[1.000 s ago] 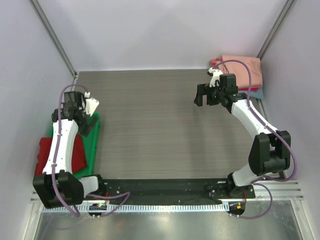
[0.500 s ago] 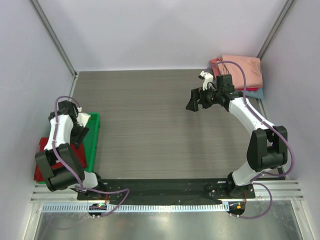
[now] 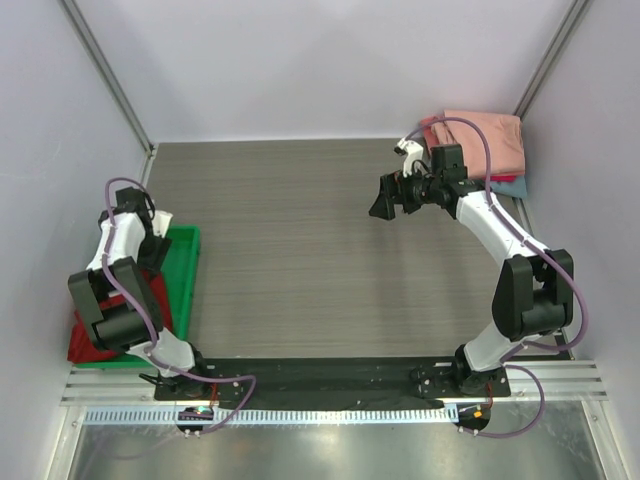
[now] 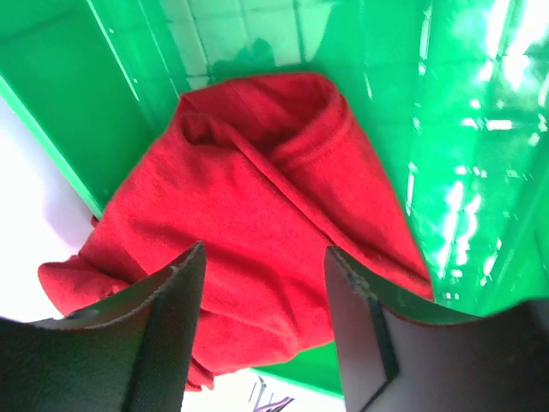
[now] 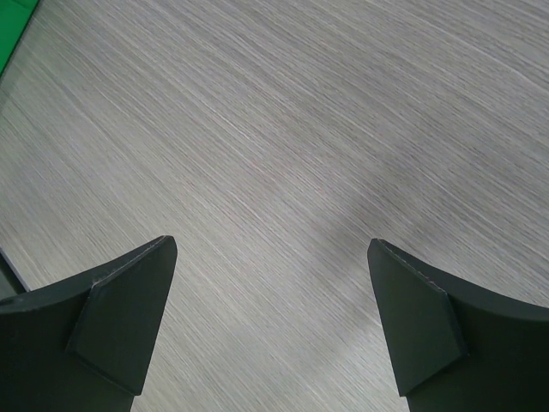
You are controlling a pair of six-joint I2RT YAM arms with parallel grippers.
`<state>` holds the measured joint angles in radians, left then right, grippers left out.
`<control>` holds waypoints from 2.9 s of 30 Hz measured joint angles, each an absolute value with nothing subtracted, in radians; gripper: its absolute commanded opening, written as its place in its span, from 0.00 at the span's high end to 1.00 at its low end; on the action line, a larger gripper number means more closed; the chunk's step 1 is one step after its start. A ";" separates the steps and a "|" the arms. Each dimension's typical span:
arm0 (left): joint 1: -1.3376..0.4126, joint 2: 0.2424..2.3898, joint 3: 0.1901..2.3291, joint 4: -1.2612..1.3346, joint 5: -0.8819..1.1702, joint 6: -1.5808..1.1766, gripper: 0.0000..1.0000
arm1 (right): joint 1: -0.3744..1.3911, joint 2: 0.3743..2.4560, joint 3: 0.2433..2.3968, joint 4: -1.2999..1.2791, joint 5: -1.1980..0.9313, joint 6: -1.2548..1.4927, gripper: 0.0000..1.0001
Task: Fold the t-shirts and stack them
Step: Grab the tshirt from the pile
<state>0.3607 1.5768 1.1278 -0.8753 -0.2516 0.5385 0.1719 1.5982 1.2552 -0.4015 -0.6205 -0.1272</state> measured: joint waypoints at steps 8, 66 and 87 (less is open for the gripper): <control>0.361 1.670 1.116 -0.826 -0.281 0.517 0.55 | 0.181 1.625 1.266 -0.419 -0.625 -0.141 0.00; 0.414 1.955 1.439 -0.961 -0.331 0.418 0.81 | 0.229 1.624 1.343 -0.521 -0.619 -0.290 0.00; 0.411 1.486 1.959 -1.126 0.044 0.371 1.00 | 0.263 1.354 1.405 -0.615 -0.369 -0.352 0.00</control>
<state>0.4114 1.4864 1.9587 -1.1259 0.0437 0.3706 0.2630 1.3544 1.4048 -0.6151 -0.3695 -0.3519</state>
